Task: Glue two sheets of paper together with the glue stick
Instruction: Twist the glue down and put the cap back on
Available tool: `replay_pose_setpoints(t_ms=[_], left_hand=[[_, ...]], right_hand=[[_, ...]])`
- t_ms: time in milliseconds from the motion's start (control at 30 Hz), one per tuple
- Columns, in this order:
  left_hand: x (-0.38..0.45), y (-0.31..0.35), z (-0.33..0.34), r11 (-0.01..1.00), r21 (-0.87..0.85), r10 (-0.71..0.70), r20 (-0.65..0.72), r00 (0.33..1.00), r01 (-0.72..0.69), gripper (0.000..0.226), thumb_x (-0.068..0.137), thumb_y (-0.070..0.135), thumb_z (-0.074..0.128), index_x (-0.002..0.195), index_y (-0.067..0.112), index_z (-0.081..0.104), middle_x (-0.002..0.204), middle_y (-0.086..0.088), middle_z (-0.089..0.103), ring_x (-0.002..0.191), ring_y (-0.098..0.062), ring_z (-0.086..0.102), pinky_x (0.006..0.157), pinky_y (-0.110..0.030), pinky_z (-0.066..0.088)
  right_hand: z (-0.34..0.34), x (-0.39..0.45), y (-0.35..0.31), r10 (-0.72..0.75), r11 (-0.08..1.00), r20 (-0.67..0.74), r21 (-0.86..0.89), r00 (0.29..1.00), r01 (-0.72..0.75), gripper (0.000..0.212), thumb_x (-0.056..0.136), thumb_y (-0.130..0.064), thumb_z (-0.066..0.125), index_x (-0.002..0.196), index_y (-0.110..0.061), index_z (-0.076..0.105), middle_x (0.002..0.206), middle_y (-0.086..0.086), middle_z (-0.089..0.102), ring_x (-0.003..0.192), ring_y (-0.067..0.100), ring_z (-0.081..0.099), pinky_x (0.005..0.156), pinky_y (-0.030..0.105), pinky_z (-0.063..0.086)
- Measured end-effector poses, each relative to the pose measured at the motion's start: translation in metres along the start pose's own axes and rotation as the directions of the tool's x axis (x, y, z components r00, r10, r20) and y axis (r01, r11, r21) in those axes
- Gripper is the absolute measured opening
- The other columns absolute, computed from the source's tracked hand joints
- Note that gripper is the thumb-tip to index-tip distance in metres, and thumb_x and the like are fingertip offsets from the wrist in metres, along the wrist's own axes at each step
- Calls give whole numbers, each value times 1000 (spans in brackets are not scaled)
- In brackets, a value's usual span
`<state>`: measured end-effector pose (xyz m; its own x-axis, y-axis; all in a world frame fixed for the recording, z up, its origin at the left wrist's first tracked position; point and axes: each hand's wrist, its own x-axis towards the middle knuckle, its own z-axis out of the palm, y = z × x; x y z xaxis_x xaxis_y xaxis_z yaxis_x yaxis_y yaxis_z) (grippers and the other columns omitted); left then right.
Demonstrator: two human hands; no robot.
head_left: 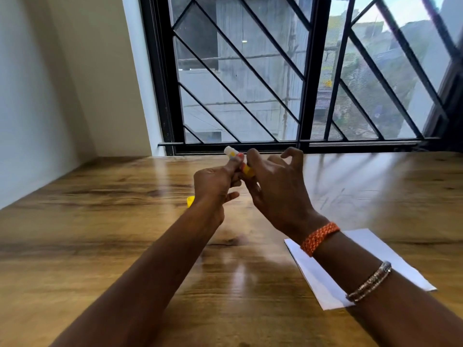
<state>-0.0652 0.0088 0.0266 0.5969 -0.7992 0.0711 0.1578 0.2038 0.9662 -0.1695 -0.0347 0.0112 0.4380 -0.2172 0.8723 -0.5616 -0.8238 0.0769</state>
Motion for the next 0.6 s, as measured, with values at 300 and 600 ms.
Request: replay_pose_setpoints(t_ms=[300, 600], left_hand=[[7, -6, -1, 983, -127, -110, 159, 981, 131, 10, 84, 26, 65, 86, 16, 66, 87, 1, 68, 88, -13, 59, 70, -29, 49], [3, -3, 0, 1000, -15, 4, -43, 999, -4, 17, 80, 30, 70, 72, 16, 65, 72, 4, 64, 76, -6, 53, 69, -29, 45]], right_hand=[[7, 4, -1, 524, 399, 346, 708, 779, -583, 20, 90, -25, 62, 80, -17, 45, 67, 8, 70, 59, 22, 66, 61, 49, 51], [12, -4, 10, -63, 998, -12, 27, 998, 63, 22, 88, -24, 61, 103, -14, 48, 73, -1, 66, 67, 18, 60, 83, 36, 28]])
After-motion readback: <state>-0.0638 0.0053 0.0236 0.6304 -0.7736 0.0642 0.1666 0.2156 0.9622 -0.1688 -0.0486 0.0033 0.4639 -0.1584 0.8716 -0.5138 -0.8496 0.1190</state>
